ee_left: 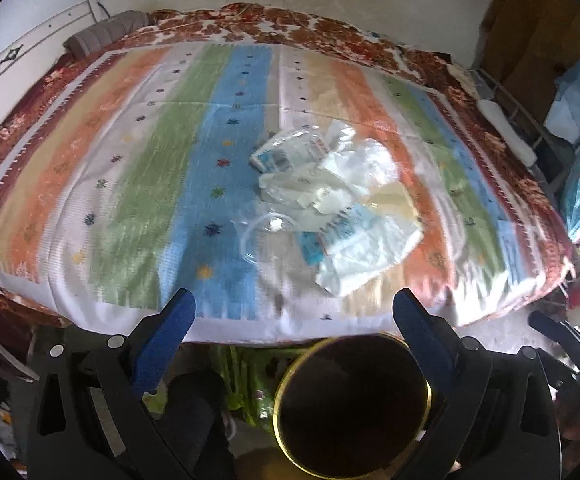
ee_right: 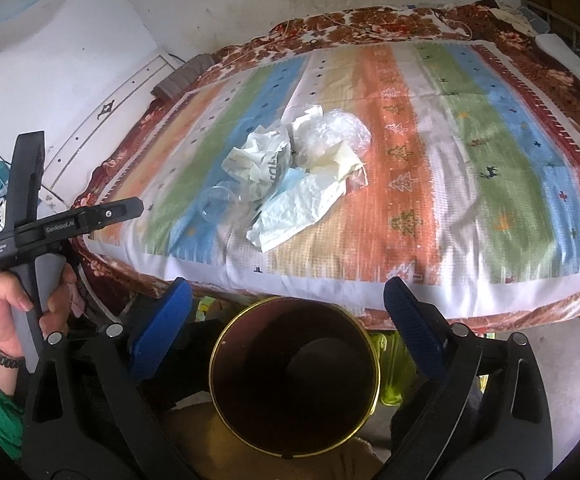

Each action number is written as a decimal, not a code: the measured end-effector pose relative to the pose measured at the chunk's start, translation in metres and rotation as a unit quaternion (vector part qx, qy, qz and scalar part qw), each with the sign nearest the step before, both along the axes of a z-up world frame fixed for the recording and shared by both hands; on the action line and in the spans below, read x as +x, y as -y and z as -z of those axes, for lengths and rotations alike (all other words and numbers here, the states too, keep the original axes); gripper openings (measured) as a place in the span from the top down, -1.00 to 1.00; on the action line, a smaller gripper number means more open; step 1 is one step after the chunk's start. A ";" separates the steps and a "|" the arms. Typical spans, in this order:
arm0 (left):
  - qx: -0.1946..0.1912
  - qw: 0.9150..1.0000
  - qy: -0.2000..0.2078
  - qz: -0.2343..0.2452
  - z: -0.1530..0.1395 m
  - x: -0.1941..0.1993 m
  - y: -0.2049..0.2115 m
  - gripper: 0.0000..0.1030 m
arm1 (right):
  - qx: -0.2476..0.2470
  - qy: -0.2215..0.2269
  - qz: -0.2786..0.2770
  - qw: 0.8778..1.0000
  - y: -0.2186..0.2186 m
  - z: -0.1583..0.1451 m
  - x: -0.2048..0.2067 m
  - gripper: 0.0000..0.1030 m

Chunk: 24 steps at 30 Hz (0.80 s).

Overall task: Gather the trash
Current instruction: 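Close left gripper on clear plastic cup while right gripper grasps white tissue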

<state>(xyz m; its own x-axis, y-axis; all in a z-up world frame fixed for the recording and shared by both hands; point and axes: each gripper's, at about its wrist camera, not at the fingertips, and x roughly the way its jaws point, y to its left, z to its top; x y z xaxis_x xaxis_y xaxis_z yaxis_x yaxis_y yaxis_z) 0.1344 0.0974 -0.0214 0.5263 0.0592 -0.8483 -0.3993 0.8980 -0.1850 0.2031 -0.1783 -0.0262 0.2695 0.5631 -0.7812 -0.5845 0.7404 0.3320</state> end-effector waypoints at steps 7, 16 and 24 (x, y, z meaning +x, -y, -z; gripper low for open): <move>-0.033 0.999 -0.033 -0.022 0.019 0.021 -0.025 -0.73 | 0.005 -0.028 0.010 1.000 -0.014 0.016 0.026 -0.71; -0.026 0.997 -0.064 -0.019 0.039 0.044 -0.037 -0.57 | 0.007 -0.048 0.012 0.999 -0.029 0.034 0.053 -0.62; -0.002 0.996 -0.093 -0.008 0.055 0.062 -0.043 -0.48 | 0.006 -0.077 0.012 0.997 -0.042 0.057 0.076 -0.46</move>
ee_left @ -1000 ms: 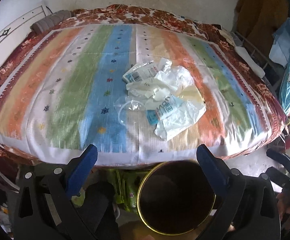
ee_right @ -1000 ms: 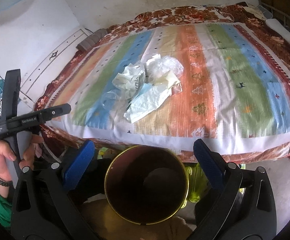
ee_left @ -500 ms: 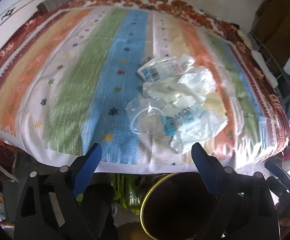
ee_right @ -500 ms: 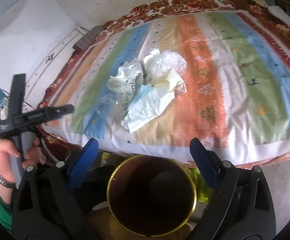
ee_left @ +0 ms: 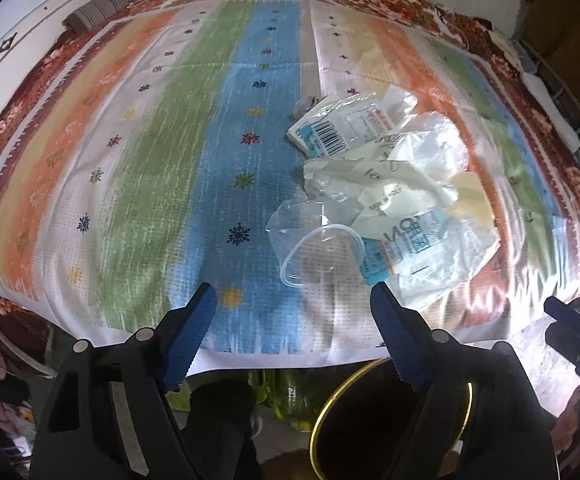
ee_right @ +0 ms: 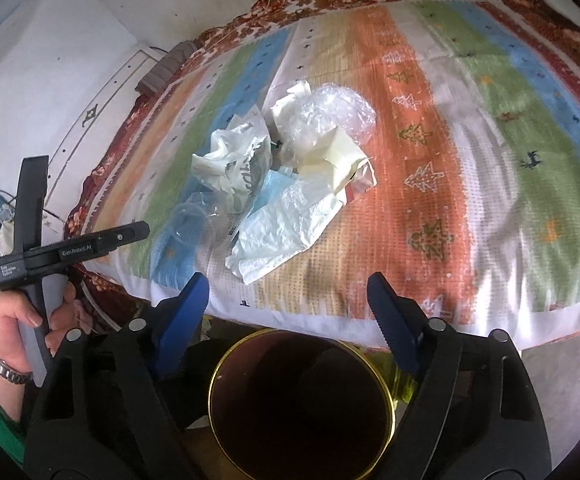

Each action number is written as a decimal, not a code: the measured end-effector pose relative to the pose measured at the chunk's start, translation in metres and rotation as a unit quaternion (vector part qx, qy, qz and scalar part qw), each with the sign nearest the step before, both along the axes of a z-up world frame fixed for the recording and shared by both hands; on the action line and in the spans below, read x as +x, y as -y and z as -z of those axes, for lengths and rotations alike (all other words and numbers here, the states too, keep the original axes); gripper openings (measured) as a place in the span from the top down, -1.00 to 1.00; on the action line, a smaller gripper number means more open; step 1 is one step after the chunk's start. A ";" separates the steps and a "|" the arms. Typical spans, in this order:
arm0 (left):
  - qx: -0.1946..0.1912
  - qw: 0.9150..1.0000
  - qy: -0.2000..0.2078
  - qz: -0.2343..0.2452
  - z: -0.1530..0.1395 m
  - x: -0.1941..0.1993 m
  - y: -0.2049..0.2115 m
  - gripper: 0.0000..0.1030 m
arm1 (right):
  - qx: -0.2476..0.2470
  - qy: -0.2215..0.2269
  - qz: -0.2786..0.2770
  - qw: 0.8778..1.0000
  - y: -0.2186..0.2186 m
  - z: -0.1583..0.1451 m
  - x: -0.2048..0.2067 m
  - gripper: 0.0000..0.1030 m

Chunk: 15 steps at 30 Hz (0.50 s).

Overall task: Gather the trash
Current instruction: 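Close left gripper on clear plastic cup while right gripper grasps white tissue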

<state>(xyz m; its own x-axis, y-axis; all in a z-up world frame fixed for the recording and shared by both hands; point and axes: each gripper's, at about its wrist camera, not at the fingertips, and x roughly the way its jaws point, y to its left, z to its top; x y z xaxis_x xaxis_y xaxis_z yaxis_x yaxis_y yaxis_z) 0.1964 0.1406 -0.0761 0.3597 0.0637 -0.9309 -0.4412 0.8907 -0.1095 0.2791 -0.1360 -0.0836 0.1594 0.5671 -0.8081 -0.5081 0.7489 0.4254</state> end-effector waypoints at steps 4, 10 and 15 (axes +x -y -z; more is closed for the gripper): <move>0.002 1.000 -0.007 0.002 0.005 0.006 -0.005 -0.45 | 0.003 -0.021 0.012 1.000 -0.004 0.011 0.010 -0.36; -0.003 1.000 -0.014 -0.003 0.014 0.015 -0.012 -0.41 | 0.001 -0.035 0.015 0.999 -0.014 0.024 0.025 -0.16; 0.000 1.000 -0.019 0.003 0.019 0.021 -0.012 -0.40 | -0.003 -0.044 0.019 0.999 -0.021 0.038 0.041 -0.04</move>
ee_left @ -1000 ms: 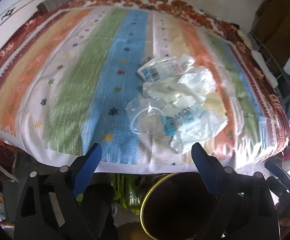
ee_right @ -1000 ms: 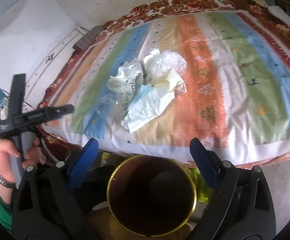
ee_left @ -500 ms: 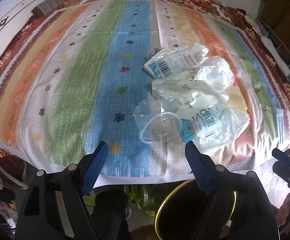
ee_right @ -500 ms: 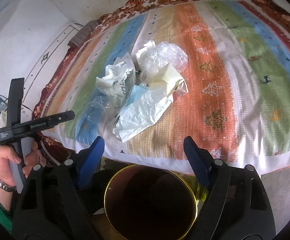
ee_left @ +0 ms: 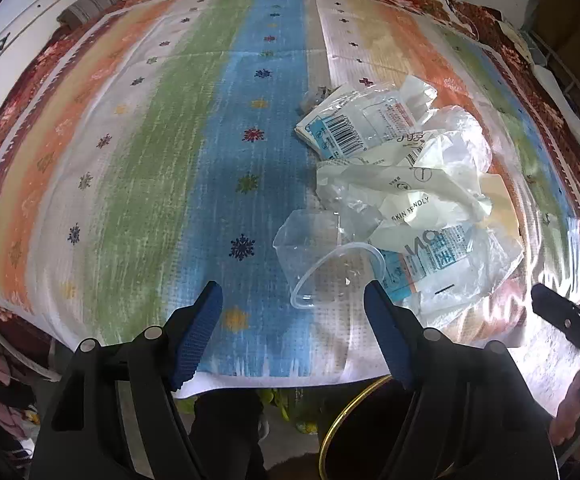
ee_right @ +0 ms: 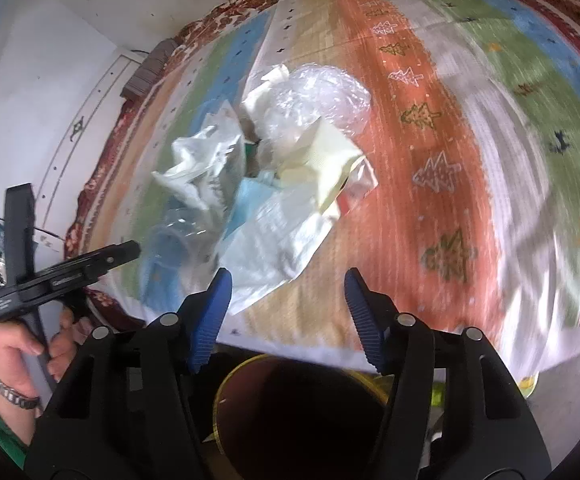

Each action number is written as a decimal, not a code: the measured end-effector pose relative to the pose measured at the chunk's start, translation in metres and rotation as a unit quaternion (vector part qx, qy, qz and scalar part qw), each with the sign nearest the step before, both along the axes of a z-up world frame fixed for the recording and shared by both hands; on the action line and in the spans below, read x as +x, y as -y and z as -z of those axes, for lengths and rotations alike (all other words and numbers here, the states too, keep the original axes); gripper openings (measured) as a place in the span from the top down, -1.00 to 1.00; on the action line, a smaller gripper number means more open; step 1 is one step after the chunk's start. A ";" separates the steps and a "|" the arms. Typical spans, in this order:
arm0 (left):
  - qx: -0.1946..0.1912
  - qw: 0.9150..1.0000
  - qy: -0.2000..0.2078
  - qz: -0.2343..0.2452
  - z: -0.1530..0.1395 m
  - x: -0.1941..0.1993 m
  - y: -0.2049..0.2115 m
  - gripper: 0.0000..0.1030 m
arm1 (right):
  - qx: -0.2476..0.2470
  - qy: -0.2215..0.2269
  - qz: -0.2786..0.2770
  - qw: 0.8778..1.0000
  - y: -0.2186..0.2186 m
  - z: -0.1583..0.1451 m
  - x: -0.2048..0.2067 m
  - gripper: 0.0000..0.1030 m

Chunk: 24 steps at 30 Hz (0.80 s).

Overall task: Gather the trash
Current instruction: 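Close left gripper on clear plastic cup while right gripper grasps white tissue, then lift the cup with left gripper while right gripper carries tissue toward bin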

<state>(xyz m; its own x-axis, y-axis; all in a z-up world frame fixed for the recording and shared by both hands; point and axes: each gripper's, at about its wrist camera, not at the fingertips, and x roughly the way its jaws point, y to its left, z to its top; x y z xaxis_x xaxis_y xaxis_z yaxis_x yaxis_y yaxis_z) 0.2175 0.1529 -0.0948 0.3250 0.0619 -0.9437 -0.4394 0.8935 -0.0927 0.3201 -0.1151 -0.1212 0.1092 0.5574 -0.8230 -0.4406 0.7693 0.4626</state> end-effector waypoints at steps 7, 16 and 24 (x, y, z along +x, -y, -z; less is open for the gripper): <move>0.008 1.000 -0.009 0.010 0.007 0.010 -0.003 -0.36 | 0.011 -0.030 0.000 0.999 -0.005 0.019 0.013 0.11; 0.010 0.999 -0.021 0.035 0.018 0.021 -0.001 0.03 | 0.015 -0.036 -0.012 0.999 -0.018 0.025 0.021 0.74; 0.008 0.999 -0.037 0.028 0.026 0.023 -0.004 0.93 | 0.016 -0.031 -0.022 0.999 -0.021 0.018 0.016 0.96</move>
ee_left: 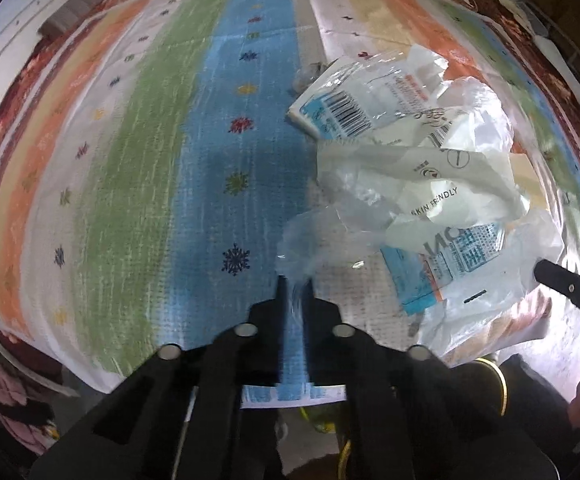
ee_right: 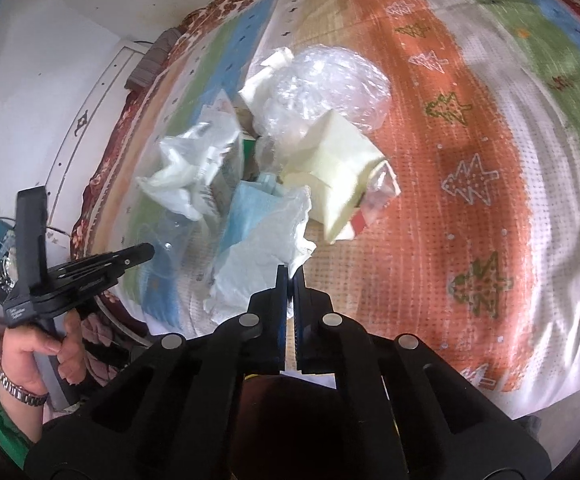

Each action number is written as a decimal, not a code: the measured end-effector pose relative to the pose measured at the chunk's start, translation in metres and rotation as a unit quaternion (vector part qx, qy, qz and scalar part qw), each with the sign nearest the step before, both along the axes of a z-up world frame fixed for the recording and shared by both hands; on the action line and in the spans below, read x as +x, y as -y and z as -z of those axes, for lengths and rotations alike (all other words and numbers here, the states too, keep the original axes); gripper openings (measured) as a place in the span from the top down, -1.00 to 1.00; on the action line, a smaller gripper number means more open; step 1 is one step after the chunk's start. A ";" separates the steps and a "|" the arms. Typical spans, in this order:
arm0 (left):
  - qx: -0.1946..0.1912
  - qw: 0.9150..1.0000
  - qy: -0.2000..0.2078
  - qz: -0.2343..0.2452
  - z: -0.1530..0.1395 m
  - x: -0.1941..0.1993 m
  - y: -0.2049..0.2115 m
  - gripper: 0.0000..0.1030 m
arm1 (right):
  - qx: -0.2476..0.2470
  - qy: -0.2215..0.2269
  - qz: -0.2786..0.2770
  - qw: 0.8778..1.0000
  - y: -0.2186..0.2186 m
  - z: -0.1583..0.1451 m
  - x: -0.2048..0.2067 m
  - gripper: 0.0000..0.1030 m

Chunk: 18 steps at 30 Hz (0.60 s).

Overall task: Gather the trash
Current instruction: 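Lift the cup with left gripper while right gripper carries tissue toward bin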

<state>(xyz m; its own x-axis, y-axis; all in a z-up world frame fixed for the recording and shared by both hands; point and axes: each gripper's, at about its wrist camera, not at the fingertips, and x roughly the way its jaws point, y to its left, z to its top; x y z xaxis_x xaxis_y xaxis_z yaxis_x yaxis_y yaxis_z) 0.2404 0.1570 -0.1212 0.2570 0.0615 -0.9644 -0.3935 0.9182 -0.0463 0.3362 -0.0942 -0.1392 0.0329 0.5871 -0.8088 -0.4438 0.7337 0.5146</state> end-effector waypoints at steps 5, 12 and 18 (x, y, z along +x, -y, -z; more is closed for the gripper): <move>-0.006 1.000 0.017 -0.017 -0.013 -0.005 -0.006 0.93 | 0.000 0.010 -0.007 1.000 0.000 -0.015 -0.004 0.96; -0.031 0.998 0.043 -0.039 -0.029 -0.011 -0.010 0.93 | -0.031 0.039 -0.014 0.999 0.006 -0.024 -0.006 0.96; -0.045 0.997 0.052 -0.033 -0.036 -0.011 0.001 0.93 | -0.042 0.068 -0.016 0.997 0.010 -0.038 -0.012 0.96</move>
